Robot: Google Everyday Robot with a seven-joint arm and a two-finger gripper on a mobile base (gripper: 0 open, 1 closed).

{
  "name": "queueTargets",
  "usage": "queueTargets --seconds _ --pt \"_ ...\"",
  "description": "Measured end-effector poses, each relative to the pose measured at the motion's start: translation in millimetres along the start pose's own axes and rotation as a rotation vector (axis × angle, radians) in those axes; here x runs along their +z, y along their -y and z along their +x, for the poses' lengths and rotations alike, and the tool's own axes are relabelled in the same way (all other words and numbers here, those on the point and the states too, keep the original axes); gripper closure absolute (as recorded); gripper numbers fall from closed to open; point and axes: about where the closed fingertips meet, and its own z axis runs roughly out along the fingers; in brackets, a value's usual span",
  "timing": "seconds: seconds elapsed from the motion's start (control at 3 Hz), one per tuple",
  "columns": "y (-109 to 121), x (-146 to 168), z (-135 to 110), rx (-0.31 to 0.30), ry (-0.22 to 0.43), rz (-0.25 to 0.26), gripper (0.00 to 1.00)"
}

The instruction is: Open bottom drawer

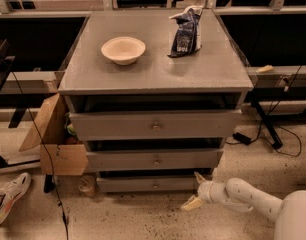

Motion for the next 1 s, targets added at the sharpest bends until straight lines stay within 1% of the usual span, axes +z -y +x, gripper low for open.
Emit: queueTargets --seconds 0.33,0.67,1.0 --pt "18 6 -4 -0.003 -0.005 0.011 0.00" --pt "35 21 -3 0.013 -0.018 -0.003 0.00" --pt "47 40 8 0.057 -0.056 -0.035 0.00"
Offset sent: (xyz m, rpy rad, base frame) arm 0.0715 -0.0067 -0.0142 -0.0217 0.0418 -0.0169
